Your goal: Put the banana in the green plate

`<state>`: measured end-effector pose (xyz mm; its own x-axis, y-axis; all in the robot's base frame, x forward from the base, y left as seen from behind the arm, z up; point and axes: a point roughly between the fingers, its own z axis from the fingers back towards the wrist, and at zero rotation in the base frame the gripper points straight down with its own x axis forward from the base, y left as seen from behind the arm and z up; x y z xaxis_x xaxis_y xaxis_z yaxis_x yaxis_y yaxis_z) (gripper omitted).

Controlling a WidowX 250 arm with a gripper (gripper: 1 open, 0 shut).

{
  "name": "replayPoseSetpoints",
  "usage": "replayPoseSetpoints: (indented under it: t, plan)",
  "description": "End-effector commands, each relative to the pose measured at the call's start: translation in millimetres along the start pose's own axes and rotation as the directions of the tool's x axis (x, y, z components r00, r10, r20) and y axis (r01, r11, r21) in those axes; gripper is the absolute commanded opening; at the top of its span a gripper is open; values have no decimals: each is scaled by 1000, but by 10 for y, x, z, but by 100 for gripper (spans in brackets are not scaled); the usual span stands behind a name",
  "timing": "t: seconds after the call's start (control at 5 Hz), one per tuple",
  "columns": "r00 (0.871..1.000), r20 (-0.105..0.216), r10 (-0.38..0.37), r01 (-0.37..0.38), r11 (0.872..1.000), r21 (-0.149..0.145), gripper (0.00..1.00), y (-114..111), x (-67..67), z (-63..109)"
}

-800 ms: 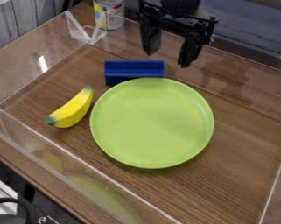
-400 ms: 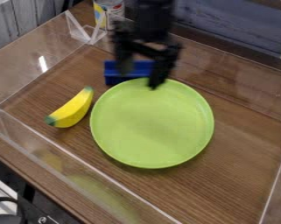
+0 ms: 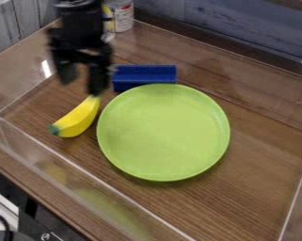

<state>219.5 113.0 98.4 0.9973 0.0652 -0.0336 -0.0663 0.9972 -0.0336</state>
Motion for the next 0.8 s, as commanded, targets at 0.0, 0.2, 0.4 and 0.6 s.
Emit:
replayPoseSetpoints:
  t: [0.0, 0.2, 0.4, 0.6]
  plan:
    - [998, 64, -5, 4, 1000, 11, 100, 173, 4, -28]
    - [998, 56, -4, 4, 1000, 0, 100, 215, 22, -189]
    - [999, 50, -8, 9, 1000, -6, 100, 229, 48, -425]
    - [999, 37, -7, 7, 1000, -8, 100, 250, 85, -648]
